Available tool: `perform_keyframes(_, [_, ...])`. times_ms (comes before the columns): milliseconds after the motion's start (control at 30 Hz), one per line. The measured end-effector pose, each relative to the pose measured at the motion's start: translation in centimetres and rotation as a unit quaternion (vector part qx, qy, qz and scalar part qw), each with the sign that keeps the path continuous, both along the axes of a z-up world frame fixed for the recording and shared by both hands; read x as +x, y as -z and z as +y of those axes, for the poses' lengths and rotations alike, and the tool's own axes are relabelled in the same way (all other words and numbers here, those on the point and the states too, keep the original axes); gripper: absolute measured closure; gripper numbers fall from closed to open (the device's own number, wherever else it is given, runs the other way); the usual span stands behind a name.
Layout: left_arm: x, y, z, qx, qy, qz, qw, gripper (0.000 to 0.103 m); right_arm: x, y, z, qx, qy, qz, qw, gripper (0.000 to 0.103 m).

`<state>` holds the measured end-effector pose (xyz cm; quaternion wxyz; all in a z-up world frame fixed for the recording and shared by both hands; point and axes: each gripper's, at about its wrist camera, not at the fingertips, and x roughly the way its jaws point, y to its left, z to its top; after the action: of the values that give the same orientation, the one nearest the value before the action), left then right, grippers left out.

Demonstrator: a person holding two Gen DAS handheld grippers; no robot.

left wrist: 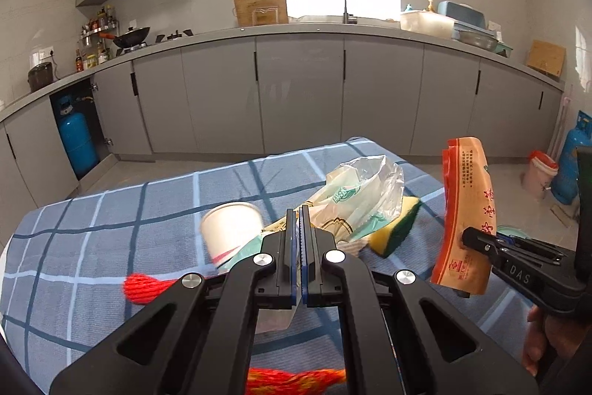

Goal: Collect trash
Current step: 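Grasp the orange printed paper bag with the right tool while the left tool holds the red bag, then carry both bags over the green basin and open both tools to drop them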

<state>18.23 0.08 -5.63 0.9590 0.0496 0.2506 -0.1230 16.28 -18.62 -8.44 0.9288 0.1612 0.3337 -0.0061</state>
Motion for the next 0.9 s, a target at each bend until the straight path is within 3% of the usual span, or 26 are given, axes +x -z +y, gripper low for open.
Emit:
perform_keyframes(433, [-0.3, -0.6, -8.7, -0.013, 0.082, 0.007, 0.9965, 0.100, -3.2, -1.3, -7.2, -0.005, 0.052, -0.014, 0.999, 0.090])
perform_keyframes(900, [-0.9, 0.7, -19.6, -0.009, 0.179, 0.028, 0.9834, 0.100, -6.3, 0.3, -15.4, -0.018, 0.132, 0.005, 0.991, 0.090])
